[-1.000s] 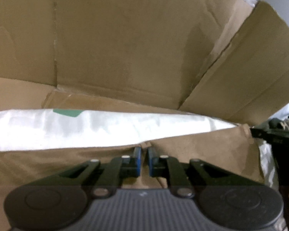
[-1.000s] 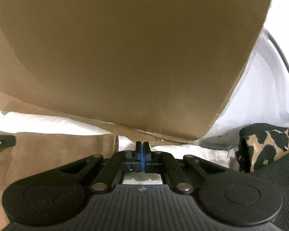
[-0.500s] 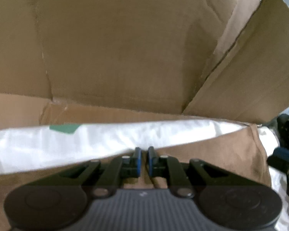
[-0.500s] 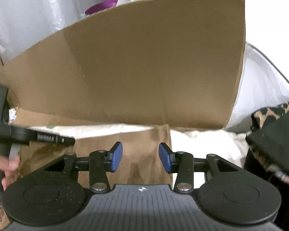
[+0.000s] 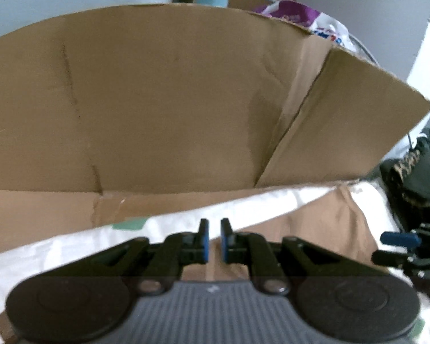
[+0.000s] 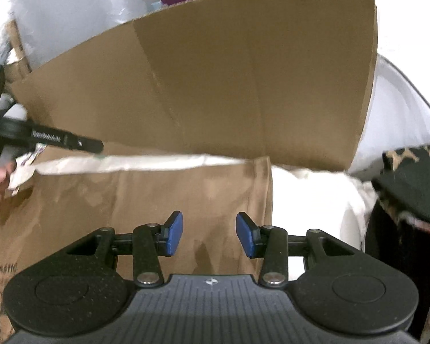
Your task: Fold clothes
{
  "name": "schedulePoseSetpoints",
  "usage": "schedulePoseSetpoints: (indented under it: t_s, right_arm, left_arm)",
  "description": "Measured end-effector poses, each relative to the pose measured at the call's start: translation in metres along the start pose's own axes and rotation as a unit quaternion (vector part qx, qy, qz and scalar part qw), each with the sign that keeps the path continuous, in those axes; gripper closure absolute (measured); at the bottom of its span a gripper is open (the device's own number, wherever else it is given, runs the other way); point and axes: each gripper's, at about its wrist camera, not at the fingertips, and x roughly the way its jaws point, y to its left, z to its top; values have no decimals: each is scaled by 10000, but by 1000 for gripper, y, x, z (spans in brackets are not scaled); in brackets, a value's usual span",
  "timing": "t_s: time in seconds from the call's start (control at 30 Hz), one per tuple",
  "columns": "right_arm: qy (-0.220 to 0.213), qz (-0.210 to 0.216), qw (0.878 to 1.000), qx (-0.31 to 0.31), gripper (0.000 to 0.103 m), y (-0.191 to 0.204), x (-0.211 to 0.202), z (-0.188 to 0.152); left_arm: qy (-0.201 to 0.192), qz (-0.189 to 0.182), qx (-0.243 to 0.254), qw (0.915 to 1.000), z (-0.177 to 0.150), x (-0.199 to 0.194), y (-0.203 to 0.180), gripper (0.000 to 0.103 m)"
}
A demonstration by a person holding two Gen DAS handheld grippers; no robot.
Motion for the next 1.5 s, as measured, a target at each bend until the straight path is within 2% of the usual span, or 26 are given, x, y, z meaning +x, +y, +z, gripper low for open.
schedulePoseSetpoints:
  t_s: [0.1, 0.2, 0.37, 0.5, 0.67, 0.77, 1.0, 1.17, 1.27, 1.5]
  right_arm:
    - [80, -191, 9997, -94, 58, -1, -1, -8]
    - [133, -381, 9992, -52, 68, -4, 2, -9]
    - [184, -108, 9993, -291, 69, 6, 5, -12]
    - [495, -325, 9968, -535, 70, 7, 15, -24]
    - [599, -680, 9941, -590, 77, -3, 11, -33]
    - [563, -919, 9928, -530, 76, -10, 5, -37]
    - [294, -868, 9953, -323, 75, -11, -13, -32]
    - [139, -539, 9980, -292, 74, -1, -22, -26]
    - [176, -405, 9985, -336, 74, 8, -20, -25]
    - [470, -307, 9977, -375, 73, 16, -6, -35]
  left_arm:
    - [123, 24, 35, 9999, -6, -1, 4, 94]
    - [189, -9, -29, 9998, -13, 6, 6, 94]
    - [361, 73, -145, 9992, -23, 32, 8, 94]
    - [380, 201, -407, 9982, -28, 44, 10, 94]
    - [278, 162, -490, 9983, -21, 36, 11, 94]
    - [151, 35, -374, 9992, -13, 15, 14, 94]
    - [16, 136, -303, 9994, 0, -41, 51, 94]
    - [121, 366, -259, 9989, 1, -69, 77, 94]
    - [273, 433, -307, 9982, -7, -69, 84, 94]
    - [751, 660, -390, 9942, -34, -40, 90, 94]
